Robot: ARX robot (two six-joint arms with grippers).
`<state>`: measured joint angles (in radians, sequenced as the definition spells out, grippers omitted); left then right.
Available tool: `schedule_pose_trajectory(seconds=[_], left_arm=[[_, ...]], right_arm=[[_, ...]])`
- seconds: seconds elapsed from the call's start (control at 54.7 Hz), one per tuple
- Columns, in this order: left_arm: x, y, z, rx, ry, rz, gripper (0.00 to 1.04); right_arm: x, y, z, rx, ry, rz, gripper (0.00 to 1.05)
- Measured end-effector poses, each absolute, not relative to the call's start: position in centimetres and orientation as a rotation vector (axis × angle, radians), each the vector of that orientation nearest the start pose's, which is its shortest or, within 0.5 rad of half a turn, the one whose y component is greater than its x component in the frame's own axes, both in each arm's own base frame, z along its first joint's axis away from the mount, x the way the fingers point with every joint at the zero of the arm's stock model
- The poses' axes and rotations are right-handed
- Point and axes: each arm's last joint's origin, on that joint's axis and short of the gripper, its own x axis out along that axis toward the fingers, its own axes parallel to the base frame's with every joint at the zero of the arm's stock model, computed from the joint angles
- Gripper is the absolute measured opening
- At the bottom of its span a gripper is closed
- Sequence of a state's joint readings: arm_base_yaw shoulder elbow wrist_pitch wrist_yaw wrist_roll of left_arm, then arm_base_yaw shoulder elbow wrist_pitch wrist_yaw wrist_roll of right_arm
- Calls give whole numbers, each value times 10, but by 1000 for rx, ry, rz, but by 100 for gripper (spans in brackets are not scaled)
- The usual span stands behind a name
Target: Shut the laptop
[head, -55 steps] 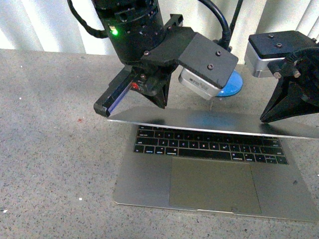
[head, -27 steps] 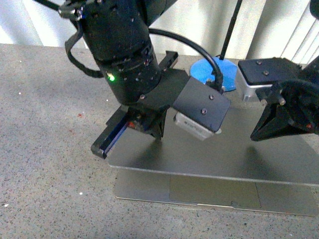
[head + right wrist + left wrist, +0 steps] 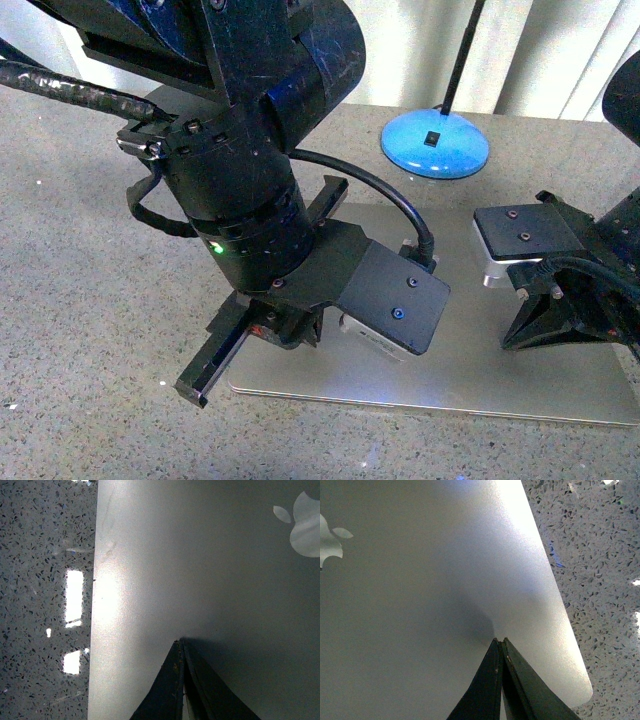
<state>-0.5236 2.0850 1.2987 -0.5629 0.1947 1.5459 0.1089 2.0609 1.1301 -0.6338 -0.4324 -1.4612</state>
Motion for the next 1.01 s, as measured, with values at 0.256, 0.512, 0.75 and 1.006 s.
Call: schedule_pose_trajectory(seconds=[0.256,0.512,0.75,1.006], left_arm=[[347,-198,140,1421,534,-1483,4],[358,-188,192,1401,355,-1330,4],[358,-161,243,1301,138,-1118,4],[322,-100,294,1073,-40,-779,4]], right_arm=[[345,50,103,-829,817,1369,3],[357,53,151,-821,566,1252,3],[354,57,204,-824,256,1037,3],[336,52,250,-794,19,629,3]])
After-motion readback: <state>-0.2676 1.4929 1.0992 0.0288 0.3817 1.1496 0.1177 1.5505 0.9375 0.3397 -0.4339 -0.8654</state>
